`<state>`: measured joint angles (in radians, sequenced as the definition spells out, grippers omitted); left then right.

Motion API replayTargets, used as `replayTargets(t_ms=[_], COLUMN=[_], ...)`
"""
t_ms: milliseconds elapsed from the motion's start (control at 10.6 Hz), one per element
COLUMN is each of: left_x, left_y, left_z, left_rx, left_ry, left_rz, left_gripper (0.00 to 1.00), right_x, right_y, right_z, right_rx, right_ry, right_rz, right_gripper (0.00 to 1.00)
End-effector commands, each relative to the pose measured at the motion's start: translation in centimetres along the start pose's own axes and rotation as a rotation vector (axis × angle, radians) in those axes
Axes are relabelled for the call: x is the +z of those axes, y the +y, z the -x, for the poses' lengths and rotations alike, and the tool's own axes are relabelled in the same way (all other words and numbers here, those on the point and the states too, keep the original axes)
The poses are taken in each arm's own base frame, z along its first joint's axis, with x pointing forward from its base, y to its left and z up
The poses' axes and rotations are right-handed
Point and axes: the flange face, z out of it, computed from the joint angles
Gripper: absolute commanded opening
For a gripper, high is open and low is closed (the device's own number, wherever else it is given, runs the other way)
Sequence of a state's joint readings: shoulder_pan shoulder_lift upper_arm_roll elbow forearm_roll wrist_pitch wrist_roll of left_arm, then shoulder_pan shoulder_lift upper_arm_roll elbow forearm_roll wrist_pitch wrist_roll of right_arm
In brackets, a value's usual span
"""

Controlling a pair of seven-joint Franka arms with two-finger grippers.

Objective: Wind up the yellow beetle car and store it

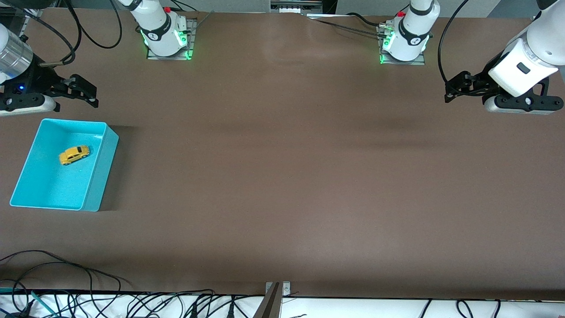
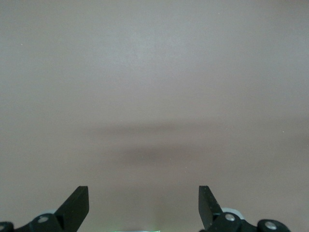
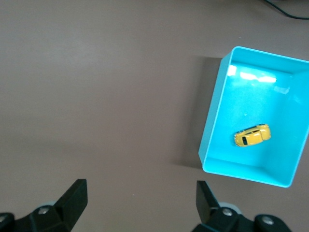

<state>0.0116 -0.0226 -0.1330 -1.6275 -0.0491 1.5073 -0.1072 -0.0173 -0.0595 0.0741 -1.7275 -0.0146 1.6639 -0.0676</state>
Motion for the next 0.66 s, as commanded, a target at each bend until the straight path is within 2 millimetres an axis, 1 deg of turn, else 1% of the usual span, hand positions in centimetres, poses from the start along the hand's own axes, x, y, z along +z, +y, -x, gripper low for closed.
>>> replayTargets(t_ms=[0,568], left_x=[-0.56,-0.57], left_y=[0.07,-0.01], left_z=[-0.03,-0.04], left_rx=[-0.003,-0.005], left_ry=[-0.005,-0.004], left_rz=[-0.007,-0.007], left_gripper=[1.00,1.00], right_x=[-0.76,-0.79], right_y=[-0.13,-0.21], right_z=[0.09,-0.01], right_rx=[0.035,0.036], right_ry=[-0.017,-0.012], right_rz=[0.032,0.024], right_gripper=[1.00,1.00])
